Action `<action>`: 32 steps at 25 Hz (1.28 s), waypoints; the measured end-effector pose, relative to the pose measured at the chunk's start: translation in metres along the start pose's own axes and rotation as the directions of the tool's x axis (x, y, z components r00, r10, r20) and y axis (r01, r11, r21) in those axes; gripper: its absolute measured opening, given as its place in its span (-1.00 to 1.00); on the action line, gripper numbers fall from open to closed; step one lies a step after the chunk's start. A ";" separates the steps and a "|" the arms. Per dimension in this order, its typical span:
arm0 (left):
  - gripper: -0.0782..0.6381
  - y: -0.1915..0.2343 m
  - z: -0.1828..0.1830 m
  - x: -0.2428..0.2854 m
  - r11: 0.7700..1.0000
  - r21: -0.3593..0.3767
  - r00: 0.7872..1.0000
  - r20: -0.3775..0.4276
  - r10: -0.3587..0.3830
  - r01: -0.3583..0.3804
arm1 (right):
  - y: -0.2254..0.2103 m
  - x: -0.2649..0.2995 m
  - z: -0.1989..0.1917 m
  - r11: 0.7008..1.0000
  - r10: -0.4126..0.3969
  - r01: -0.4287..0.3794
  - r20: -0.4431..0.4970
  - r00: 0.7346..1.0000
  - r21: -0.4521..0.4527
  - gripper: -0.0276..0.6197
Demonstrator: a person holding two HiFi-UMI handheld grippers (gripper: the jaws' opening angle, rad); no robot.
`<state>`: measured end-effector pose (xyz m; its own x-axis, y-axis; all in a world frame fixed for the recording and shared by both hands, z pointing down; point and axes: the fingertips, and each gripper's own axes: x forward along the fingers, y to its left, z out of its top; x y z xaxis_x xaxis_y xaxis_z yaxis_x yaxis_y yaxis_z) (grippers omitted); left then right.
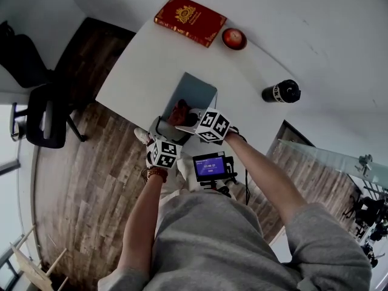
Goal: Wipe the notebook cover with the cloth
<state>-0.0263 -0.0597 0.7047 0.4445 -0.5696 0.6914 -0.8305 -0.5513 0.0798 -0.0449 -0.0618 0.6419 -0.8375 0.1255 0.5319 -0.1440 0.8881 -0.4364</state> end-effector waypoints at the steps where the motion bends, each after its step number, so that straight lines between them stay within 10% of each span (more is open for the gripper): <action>1: 0.89 0.000 0.000 0.000 1.000 0.000 1.000 0.001 0.000 0.000 | -0.006 -0.009 0.010 0.999 -0.024 0.022 0.061 0.998 0.032 -0.64; 8: 0.89 0.000 0.001 -0.001 1.000 0.005 1.000 0.006 0.005 -0.005 | -0.087 -0.100 0.047 0.956 -0.290 0.292 0.217 0.932 0.023 -0.63; 14: 0.86 -0.001 0.002 -0.003 1.000 0.018 1.000 0.021 0.013 -0.013 | -0.152 -0.172 0.059 0.804 -0.568 0.593 0.228 0.791 -0.051 -0.63; 20: 0.86 -0.001 0.000 -0.003 1.000 0.004 1.000 0.021 0.018 -0.018 | -0.152 -0.126 -0.003 0.834 -0.545 0.546 0.039 0.838 -0.082 -0.63; 24: 0.86 0.000 0.002 -0.002 1.000 0.000 1.000 0.020 0.014 -0.014 | -0.152 -0.110 -0.016 0.827 -0.561 0.552 0.095 0.823 0.104 -0.63; 32: 0.86 -0.001 0.000 -0.001 1.000 -0.003 1.000 0.008 0.008 -0.008 | -0.134 -0.096 -0.022 0.851 -0.524 0.524 0.058 0.850 0.028 -0.65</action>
<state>-0.0257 -0.0590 0.7041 0.4407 -0.5788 0.6861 -0.8348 -0.5452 0.0762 0.0661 -0.1835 0.6654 -0.6663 -0.3846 0.6388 -0.5758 0.8097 -0.1131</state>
